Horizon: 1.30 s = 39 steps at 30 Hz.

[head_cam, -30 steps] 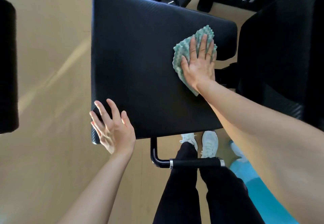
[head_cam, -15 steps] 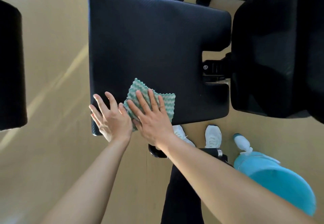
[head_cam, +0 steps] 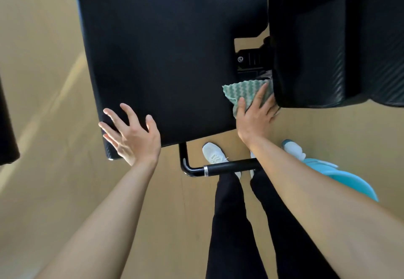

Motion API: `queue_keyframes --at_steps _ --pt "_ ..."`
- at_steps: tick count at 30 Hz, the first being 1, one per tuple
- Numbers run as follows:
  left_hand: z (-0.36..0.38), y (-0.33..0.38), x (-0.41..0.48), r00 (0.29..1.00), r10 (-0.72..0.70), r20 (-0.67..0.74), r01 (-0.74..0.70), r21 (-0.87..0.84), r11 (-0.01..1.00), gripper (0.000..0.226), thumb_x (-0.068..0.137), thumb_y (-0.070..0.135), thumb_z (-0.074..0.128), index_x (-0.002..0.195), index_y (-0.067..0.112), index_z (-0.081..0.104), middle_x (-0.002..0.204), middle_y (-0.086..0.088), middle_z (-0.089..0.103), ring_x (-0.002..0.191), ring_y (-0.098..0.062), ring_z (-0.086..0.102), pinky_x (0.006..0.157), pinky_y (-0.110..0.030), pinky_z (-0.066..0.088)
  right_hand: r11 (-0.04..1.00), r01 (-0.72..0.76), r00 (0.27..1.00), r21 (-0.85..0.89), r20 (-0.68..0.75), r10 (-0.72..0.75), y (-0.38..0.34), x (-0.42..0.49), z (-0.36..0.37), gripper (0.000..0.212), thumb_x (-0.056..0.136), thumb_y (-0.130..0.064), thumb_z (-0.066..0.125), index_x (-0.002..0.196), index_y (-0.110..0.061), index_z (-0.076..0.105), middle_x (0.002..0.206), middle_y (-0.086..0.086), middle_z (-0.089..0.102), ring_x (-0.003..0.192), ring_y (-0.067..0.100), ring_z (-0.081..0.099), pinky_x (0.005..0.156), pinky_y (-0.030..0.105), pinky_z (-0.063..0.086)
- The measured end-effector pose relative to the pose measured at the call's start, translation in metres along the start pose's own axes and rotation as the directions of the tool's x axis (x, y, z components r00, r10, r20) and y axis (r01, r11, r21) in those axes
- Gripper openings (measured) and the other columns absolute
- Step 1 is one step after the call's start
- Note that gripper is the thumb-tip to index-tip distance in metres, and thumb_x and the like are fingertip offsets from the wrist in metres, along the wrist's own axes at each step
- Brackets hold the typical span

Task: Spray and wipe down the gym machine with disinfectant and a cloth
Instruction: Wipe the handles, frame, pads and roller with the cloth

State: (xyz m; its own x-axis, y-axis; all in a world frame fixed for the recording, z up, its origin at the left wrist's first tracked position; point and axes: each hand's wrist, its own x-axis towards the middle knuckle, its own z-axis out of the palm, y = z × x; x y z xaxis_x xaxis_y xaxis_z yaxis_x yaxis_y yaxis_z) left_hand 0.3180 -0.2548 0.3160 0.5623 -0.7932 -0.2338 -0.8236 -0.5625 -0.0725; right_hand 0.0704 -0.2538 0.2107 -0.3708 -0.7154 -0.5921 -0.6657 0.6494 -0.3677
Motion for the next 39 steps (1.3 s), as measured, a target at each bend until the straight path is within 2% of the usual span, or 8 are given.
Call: queue_keyframes --at_steps 7,12,14,19,27,31,36,39 --pt "0.004 -0.004 -0.001 0.998 0.058 -0.011 -0.058 0.037 0.998 0.076 0.103 0.057 0.045 0.165 0.023 0.019 0.173 -0.016 0.002 0.157 -0.049 -0.001 0.127 -0.059 0.01 0.888 0.418 0.906 -0.194 0.158 -0.392 -0.044 -0.049 0.028 0.082 0.099 -0.068 0.016 0.161 -0.029 -0.02 0.163 0.007 -0.037 0.151 0.042 -0.03 0.118 0.063 -0.021" --pt "0.014 -0.008 -0.001 0.995 0.081 -0.055 -0.079 0.038 0.996 0.075 0.103 0.058 0.043 0.165 0.023 0.019 0.173 -0.018 0.004 0.156 -0.051 0.0 0.127 -0.06 0.008 0.675 0.7 0.714 -0.232 0.238 -0.659 -0.054 -0.036 0.025 0.077 0.102 -0.069 0.016 0.163 -0.03 -0.013 0.171 0.003 -0.021 0.156 0.029 -0.024 0.126 0.057 -0.008" --pt "0.016 -0.009 -0.001 0.994 0.082 -0.066 -0.08 0.041 0.996 0.074 0.103 0.058 0.042 0.165 0.023 0.019 0.172 -0.019 0.004 0.156 -0.051 0.0 0.127 -0.061 0.008 0.74 0.635 0.772 -0.223 0.163 -0.614 -0.051 -0.01 0.015 0.08 0.102 -0.07 0.019 0.164 -0.028 -0.011 0.172 0.005 -0.018 0.157 0.028 -0.02 0.127 0.052 -0.01" --pt "0.014 -0.009 -0.001 0.995 0.078 -0.055 -0.076 0.033 0.997 0.074 0.104 0.058 0.042 0.165 0.024 0.02 0.173 -0.018 0.003 0.156 -0.05 -0.001 0.127 -0.061 0.008 0.98 0.185 0.983 -0.067 0.018 -0.184 -0.076 0.043 -0.003 0.09 0.099 -0.073 0.018 0.164 -0.017 -0.009 0.172 0.018 0.001 0.159 0.035 -0.003 0.128 0.053 -0.004" --pt "0.017 -0.009 -0.002 0.995 0.087 -0.047 -0.087 0.014 0.996 0.073 0.103 0.058 0.042 0.165 0.025 0.021 0.173 -0.018 0.004 0.156 -0.051 -0.001 0.127 -0.061 0.007 0.937 0.283 0.959 -0.203 0.044 -0.28 -0.034 0.011 -0.001 0.092 0.092 -0.085 0.018 0.162 -0.035 -0.013 0.172 0.013 -0.007 0.156 0.046 -0.012 0.121 0.068 -0.006" --pt "0.018 -0.011 -0.002 0.994 0.099 -0.047 -0.099 0.017 0.995 0.074 0.104 0.06 0.038 0.165 0.025 0.018 0.173 -0.019 0.002 0.156 -0.052 -0.003 0.127 -0.062 0.004 0.99 0.073 0.997 -0.121 0.044 -0.068 -0.014 0.003 -0.002 0.098 0.085 -0.092 0.02 0.16 -0.041 -0.015 0.171 0.01 -0.017 0.153 0.054 -0.006 0.119 0.071 -0.002" --pt "0.019 -0.011 -0.002 0.994 0.098 -0.043 -0.097 0.02 0.995 0.074 0.105 0.06 0.035 0.166 0.024 0.015 0.173 -0.019 0.0 0.155 -0.052 -0.005 0.127 -0.061 0.002 0.919 -0.288 0.957 0.271 0.059 0.283 -0.037 -0.024 0.014 0.105 0.091 -0.082 0.035 0.162 -0.026 -0.019 0.166 0.019 -0.027 0.153 0.052 -0.002 0.123 0.062 0.022" --pt "0.018 -0.012 -0.001 0.994 0.107 -0.034 -0.107 0.016 0.994 0.073 0.105 0.06 0.035 0.166 0.024 0.015 0.173 -0.018 -0.001 0.155 -0.052 -0.005 0.127 -0.061 0.001 0.91 -0.268 0.963 0.317 0.11 0.245 -0.059 -0.05 0.023 0.104 0.097 -0.072 0.038 0.16 -0.017 -0.023 0.162 0.024 -0.035 0.151 0.057 -0.002 0.124 0.057 0.012"
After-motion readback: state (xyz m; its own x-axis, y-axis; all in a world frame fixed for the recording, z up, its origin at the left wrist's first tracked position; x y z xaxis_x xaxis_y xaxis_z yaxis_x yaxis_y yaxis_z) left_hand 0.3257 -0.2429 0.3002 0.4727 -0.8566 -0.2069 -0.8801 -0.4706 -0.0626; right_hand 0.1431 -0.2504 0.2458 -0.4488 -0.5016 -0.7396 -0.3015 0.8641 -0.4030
